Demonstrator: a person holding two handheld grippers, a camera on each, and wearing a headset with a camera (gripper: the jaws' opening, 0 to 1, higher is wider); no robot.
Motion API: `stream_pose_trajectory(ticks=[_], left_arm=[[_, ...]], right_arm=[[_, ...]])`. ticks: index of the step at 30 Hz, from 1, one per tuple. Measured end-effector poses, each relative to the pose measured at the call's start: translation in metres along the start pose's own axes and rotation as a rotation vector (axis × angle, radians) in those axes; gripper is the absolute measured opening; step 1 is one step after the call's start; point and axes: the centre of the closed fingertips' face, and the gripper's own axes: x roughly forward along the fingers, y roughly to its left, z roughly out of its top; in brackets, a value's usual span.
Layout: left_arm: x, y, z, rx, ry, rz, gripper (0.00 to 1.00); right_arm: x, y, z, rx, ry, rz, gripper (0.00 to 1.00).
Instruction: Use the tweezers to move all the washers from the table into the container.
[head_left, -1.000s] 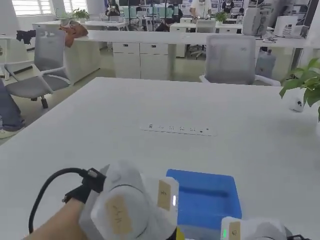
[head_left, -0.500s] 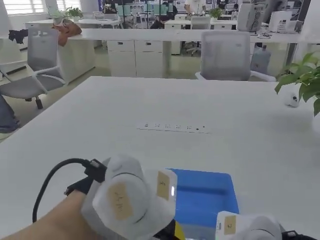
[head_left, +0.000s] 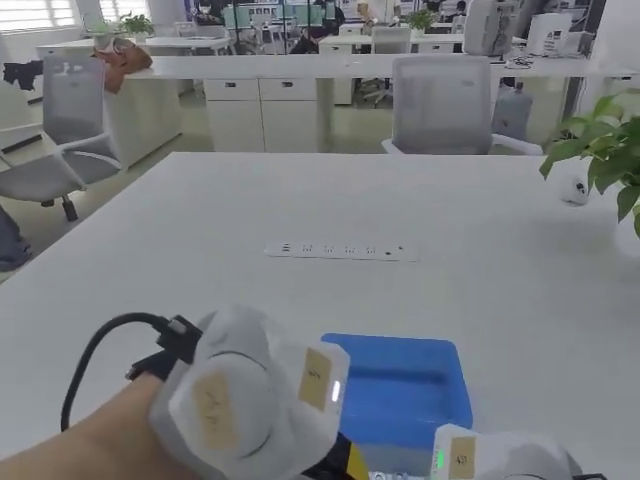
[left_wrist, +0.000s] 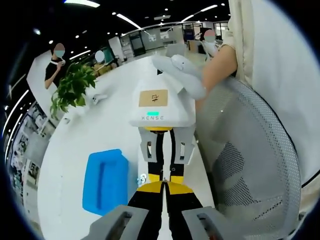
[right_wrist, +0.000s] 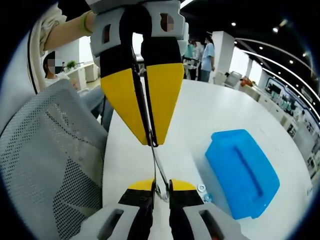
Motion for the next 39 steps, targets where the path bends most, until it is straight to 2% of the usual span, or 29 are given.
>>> stream_pose_trajectory(ticks=[1, 3, 5, 9, 12, 17, 21, 22, 23, 24, 25, 26, 28, 29, 30, 31, 33, 36, 37, 38, 39], left_arm=[[0.001, 0.001, 0.000, 0.006, 0.003, 0.002, 0.00], [0.002, 0.000, -0.001, -0.025, 0.008, -0.023, 0.00], [0.003, 0.002, -0.001, -0.038, 0.005, -0.024, 0.00], [0.003, 0.002, 0.000, -0.074, 0.005, -0.055, 0.00], [0.004, 0.005, 0.000, -0.097, 0.013, -0.066, 0.00], [0.005, 0.010, 0.001, -0.143, 0.028, -0.093, 0.00], [0.008, 0.018, 0.001, -0.199, 0.022, -0.094, 0.00], [0.010, 0.020, 0.009, -0.230, -0.048, -0.082, 0.00], [0.011, 0.025, 0.015, -0.263, -0.102, -0.061, 0.03], [0.010, 0.030, 0.014, -0.350, -0.132, -0.030, 0.08], [0.009, 0.032, 0.012, -0.385, -0.143, -0.023, 0.10], [0.006, 0.035, 0.010, -0.390, -0.171, 0.003, 0.11], [0.002, 0.039, 0.006, -0.411, -0.195, 0.060, 0.17], [-0.001, 0.038, 0.001, -0.450, -0.203, 0.086, 0.21], [-0.002, 0.037, 0.000, -0.461, -0.205, 0.090, 0.25], [-0.006, 0.036, -0.004, -0.482, -0.221, 0.120, 0.27], [-0.014, 0.032, -0.008, -0.550, -0.276, 0.161, 0.28], [-0.022, 0.021, -0.009, -0.673, -0.383, 0.187, 0.33], [-0.023, 0.014, -0.011, -0.719, -0.416, 0.189, 0.35], [-0.024, 0.010, -0.013, -0.740, -0.427, 0.197, 0.36], [-0.026, 0.006, -0.016, -0.751, -0.449, 0.232, 0.38]], right_arm=[[0.000, 0.000, 0.000, -0.002, 0.001, -0.001, 0.07], [0.001, 0.000, 0.000, 0.014, -0.004, 0.008, 0.07], [0.001, 0.000, 0.000, 0.030, -0.004, 0.018, 0.08], [-0.001, 0.001, 0.002, 0.028, -0.007, 0.031, 0.09], [-0.006, 0.004, 0.013, 0.057, -0.037, 0.061, 0.14], [-0.012, -0.003, 0.020, 0.049, -0.046, 0.067, 0.07], [-0.011, -0.008, 0.021, 0.114, -0.062, 0.093, 0.03], [-0.011, -0.008, 0.020, 0.140, -0.067, 0.100, 0.03], [-0.012, -0.007, 0.020, 0.185, -0.077, 0.125, 0.03], [-0.012, -0.011, 0.020, 0.215, -0.083, 0.115, 0.03], [-0.012, -0.016, 0.019, 0.249, -0.094, 0.102, 0.02], [-0.013, -0.017, 0.019, 0.276, -0.098, 0.105, 0.02], [-0.014, -0.021, 0.017, 0.308, -0.116, 0.097, 0.02], [-0.015, -0.021, 0.017, 0.342, -0.131, 0.098, 0.02], [-0.016, -0.021, 0.016, 0.371, -0.140, 0.102, 0.02], [-0.017, -0.024, 0.015, 0.380, -0.148, 0.089, 0.02], [-0.019, -0.025, 0.013, 0.456, -0.171, 0.110, 0.02], [-0.022, -0.028, 0.012, 0.560, -0.238, 0.116, 0.02], [-0.023, -0.029, 0.013, 0.581, -0.253, 0.115, 0.02], [-0.025, -0.030, 0.013, 0.599, -0.265, 0.117, 0.02], [-0.027, -0.032, 0.014, 0.632, -0.285, 0.113, 0.02]])
